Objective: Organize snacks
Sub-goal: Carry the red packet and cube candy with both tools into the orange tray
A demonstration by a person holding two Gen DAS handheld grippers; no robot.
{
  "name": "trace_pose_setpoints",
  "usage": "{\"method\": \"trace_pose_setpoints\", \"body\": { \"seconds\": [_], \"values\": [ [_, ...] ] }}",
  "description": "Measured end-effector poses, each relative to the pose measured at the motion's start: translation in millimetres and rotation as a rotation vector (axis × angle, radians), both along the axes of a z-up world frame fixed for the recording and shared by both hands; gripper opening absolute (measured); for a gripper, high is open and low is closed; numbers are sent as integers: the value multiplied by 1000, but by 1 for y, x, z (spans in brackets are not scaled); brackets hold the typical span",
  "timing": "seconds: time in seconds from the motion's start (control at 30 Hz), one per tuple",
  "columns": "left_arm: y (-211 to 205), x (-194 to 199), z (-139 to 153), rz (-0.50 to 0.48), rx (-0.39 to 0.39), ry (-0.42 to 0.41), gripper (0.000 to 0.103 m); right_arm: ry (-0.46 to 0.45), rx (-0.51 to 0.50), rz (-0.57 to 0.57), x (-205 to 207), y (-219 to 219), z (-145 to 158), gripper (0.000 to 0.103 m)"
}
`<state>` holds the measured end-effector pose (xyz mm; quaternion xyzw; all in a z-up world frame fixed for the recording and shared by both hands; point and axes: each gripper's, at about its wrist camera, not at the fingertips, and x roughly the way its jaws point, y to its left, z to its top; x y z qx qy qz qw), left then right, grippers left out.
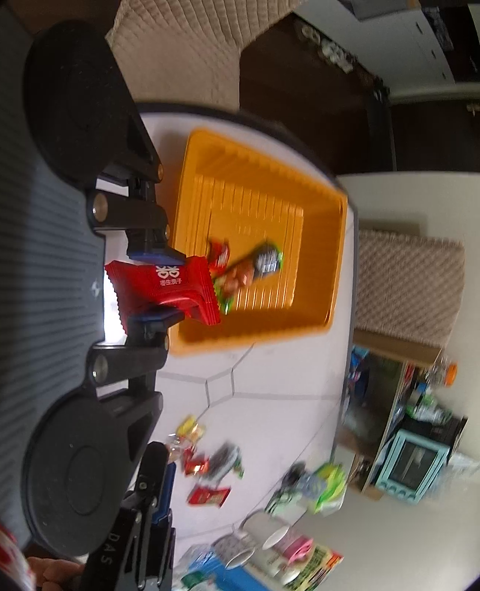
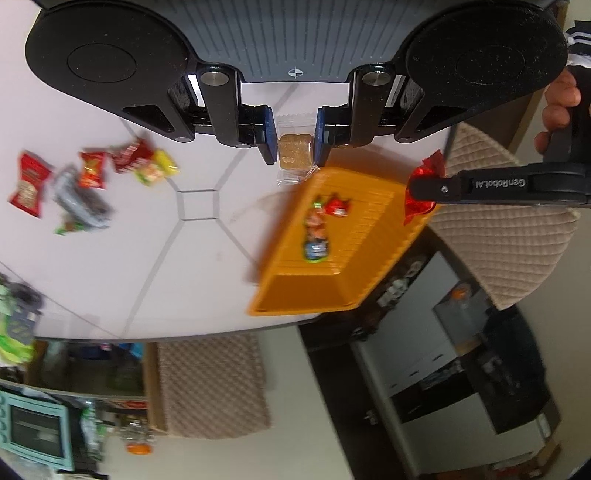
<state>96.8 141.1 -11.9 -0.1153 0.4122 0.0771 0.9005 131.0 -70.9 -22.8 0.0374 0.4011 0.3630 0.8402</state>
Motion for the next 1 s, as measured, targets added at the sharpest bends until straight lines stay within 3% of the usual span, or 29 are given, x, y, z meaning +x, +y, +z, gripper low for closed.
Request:
{"method": "trace_pose_setpoints", "body": {
  "seconds": [0.3, 0.57, 1.0],
  "values": [
    [45, 8, 0, 72, 43, -12, 23, -24, 21, 90, 16, 62, 1, 21],
    [68, 36, -10, 51, 54, 3, 23, -22, 18, 114, 47, 109, -11, 21],
    [84, 68, -39, 26, 54, 61, 23, 43, -30, 95, 82, 134, -41, 21]
  ]
}}
